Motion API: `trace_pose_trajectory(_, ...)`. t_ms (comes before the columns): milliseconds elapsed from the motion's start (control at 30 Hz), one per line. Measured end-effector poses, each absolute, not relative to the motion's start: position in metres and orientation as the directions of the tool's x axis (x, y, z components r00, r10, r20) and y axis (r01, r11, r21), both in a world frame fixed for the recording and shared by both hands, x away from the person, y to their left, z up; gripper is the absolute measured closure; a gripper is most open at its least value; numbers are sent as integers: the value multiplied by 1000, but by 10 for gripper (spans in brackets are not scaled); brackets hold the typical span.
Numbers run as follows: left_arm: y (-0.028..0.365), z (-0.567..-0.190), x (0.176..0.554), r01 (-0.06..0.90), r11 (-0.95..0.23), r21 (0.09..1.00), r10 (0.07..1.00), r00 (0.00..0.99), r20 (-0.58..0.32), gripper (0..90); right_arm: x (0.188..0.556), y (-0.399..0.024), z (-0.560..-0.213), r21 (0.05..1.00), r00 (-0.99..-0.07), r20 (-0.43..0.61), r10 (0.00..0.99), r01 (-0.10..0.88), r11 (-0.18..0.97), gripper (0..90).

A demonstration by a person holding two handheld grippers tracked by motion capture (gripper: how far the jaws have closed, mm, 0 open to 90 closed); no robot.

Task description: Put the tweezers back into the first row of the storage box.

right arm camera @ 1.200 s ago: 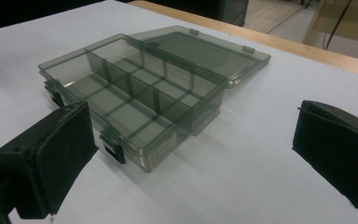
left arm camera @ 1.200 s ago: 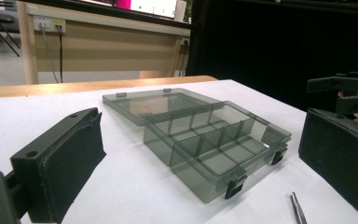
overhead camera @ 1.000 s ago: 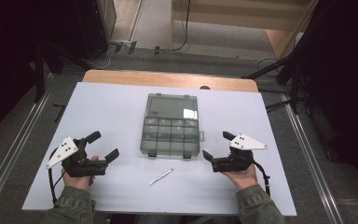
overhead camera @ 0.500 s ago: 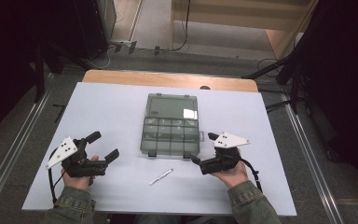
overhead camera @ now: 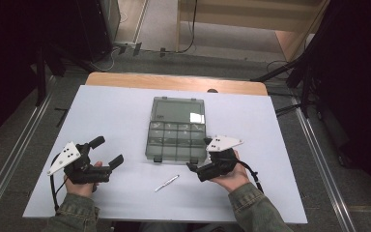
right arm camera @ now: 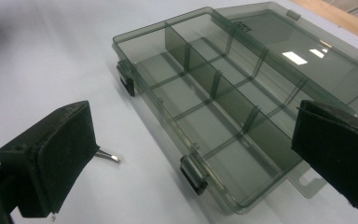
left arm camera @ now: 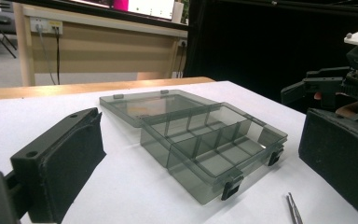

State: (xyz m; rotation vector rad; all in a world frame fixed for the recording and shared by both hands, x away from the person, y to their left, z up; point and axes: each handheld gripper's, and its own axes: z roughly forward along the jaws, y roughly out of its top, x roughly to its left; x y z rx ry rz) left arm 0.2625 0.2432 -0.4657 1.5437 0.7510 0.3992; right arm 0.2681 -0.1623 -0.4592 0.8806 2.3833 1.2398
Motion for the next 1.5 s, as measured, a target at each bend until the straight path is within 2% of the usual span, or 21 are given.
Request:
trace_pose_trajectory(633, 244, -466, 263, 228, 28, 973, 666, 722, -188, 0, 270, -117, -460, 703, -883, 5, 470, 337, 626, 8)
trace_pose_trajectory(933, 244, -467, 264, 240, 43, 970, 654, 727, -209, 0, 275, -94, -465, 621, -929, 1, 371, 291, 728, 68)
trace_pose_trajectory(1067, 244, -467, 264, 237, 40, 971, 657, 725, -205, 0, 278, -86, -468, 587, -949, -2, 315, 254, 768, 127)
trace_pose_trajectory(1267, 244, -467, 264, 237, 34, 971, 657, 727, -200, 0, 283, -68, -472, 449, -973, -61, 220, 171, 877, 153)
trace_pose_trajectory(1367, 244, -467, 264, 237, 32, 971, 657, 727, -199, 0, 285, -64, -473, 423, -978, -59, 202, 159, 892, 176)
trace_pose_trajectory(1467, 244, -467, 264, 238, 36, 971, 656, 727, -202, 0, 288, -59, -473, 387, -985, -53, 166, 133, 912, 262)
trace_pose_trajectory(1500, 244, -467, 264, 238, 36, 971, 656, 727, -202, 0, 288, -59, -473, 387, -985, -53, 166, 133, 912, 262)
